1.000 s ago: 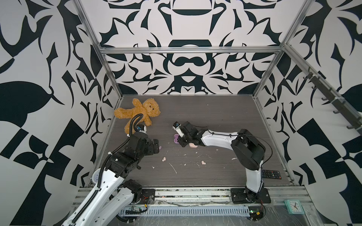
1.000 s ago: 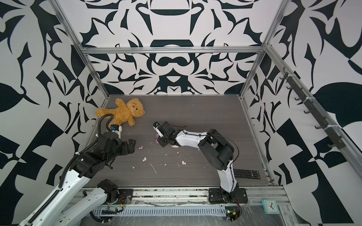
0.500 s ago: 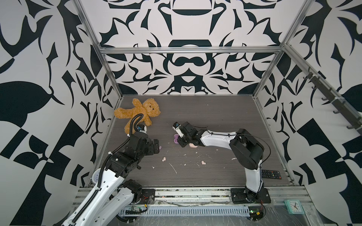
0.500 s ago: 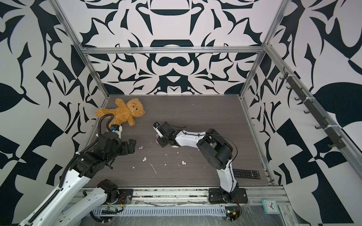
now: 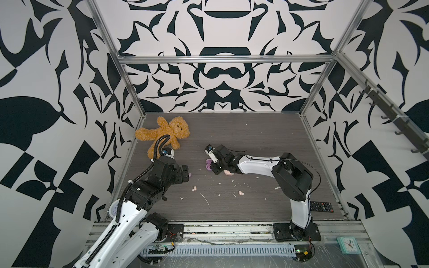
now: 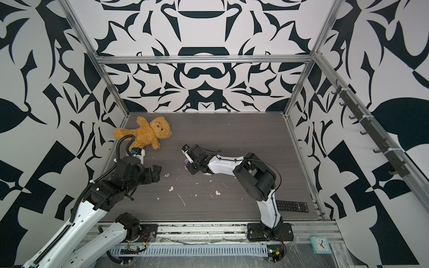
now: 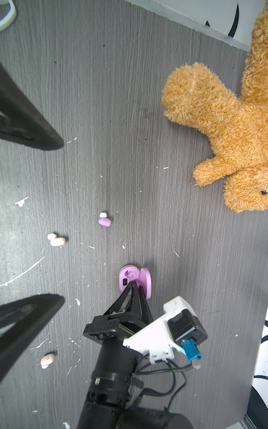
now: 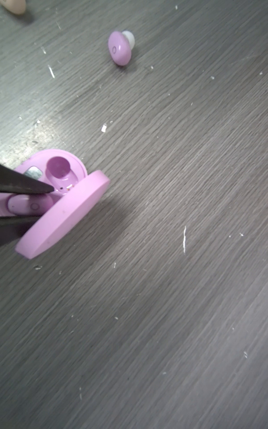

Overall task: Insert the wireless bluetooth earbuds into the charging case
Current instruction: 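Lower the held lilac earbud into the open lilac case's slot with the right gripper, then open the right gripper to release the earbud in the slot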

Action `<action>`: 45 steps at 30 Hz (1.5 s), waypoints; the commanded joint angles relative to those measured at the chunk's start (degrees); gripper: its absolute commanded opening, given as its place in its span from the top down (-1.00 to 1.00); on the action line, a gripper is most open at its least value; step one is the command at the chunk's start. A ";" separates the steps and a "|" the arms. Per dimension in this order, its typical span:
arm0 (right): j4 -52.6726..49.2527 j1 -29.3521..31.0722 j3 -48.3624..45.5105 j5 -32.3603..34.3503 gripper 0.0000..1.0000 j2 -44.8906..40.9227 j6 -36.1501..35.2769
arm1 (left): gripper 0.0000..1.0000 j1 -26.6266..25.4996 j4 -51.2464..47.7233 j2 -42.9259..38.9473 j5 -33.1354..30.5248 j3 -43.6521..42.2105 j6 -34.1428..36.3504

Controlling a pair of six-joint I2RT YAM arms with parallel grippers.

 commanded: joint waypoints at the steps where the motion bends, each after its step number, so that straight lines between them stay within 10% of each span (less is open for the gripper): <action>1: -0.07 -0.16 -0.74 1.01 0.87 -2.49 0.75 | -0.98 -0.14 0.44 0.00 0.25 -1.10 0.22; 45: -0.54 -0.15 -2.31 1.14 0.45 -5.84 2.66 | -0.98 -0.09 0.57 0.39 0.92 -1.23 0.32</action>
